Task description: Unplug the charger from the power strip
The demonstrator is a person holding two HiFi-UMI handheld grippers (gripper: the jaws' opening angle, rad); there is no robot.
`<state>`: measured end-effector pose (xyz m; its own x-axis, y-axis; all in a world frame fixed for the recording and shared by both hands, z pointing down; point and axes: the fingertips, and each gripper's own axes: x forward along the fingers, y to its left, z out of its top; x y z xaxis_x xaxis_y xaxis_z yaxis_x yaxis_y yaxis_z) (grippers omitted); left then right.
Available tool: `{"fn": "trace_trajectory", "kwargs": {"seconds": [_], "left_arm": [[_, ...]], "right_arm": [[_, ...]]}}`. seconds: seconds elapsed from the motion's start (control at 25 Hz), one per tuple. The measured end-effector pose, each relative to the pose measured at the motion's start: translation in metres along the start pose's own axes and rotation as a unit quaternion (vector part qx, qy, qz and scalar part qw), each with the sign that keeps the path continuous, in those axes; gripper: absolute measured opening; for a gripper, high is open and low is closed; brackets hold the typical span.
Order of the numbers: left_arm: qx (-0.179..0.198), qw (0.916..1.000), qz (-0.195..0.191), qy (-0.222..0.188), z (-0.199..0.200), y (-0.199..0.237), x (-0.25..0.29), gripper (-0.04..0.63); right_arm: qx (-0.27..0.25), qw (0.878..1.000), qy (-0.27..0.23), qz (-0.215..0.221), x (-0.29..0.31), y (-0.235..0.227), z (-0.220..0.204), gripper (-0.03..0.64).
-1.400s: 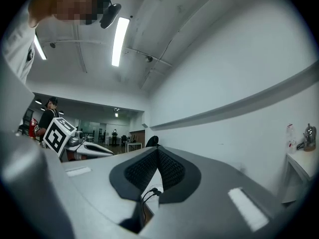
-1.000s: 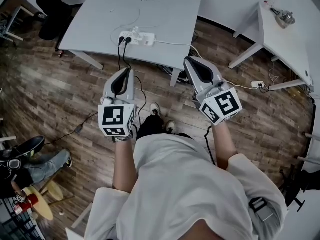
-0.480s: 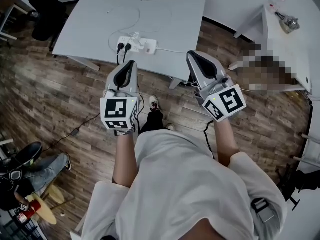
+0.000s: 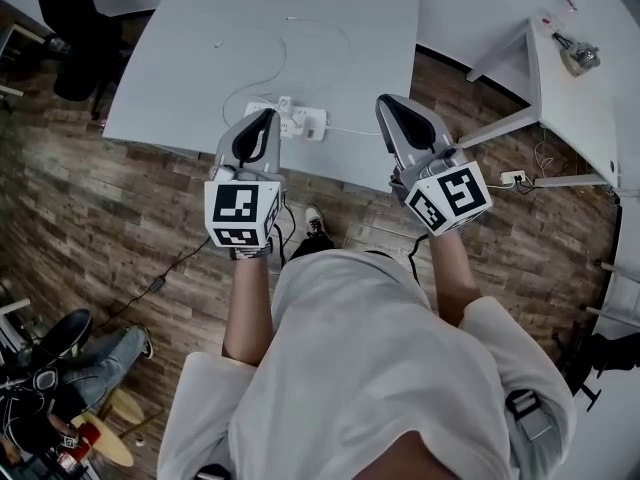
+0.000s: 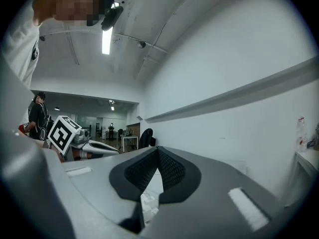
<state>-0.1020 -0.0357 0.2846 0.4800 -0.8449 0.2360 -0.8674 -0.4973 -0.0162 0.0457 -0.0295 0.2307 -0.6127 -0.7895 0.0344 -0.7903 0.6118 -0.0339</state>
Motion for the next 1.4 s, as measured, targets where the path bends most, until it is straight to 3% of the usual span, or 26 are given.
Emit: {"fn": "trace_trajectory", "kwargs": {"seconds": [0.24,0.72,0.88,1.08,1.16,1.4], "left_arm": [[-0.006,0.9998,-0.006,0.015,-0.011,0.021,0.02,0.008],[-0.03,0.9976,-0.001,0.063,-0.045,0.022,0.03,0.031],[-0.043,0.9965,0.006,0.072,-0.056,0.015,0.034,0.035],[-0.071,0.9922,0.01,0.102,-0.093,0.006,0.045,0.06],[-0.078,0.9896,0.012,0.12,-0.111,0.003,0.051,0.092],[-0.095,0.9822,0.022,0.16,-0.154,-0.004,0.059,0.121]], "right_arm": [[0.008,1.0,0.01,-0.005,0.03,-0.01,-0.014,0.002],[0.001,0.997,0.07,0.03,0.059,-0.013,-0.062,0.003],[-0.012,0.994,0.089,0.055,0.066,-0.012,-0.079,0.064],[-0.002,0.991,0.11,0.079,0.074,-0.016,-0.116,0.064],[0.002,0.989,0.126,0.084,0.08,-0.02,-0.137,0.003],[0.014,0.98,0.165,0.108,0.095,-0.026,-0.188,0.012]]}}
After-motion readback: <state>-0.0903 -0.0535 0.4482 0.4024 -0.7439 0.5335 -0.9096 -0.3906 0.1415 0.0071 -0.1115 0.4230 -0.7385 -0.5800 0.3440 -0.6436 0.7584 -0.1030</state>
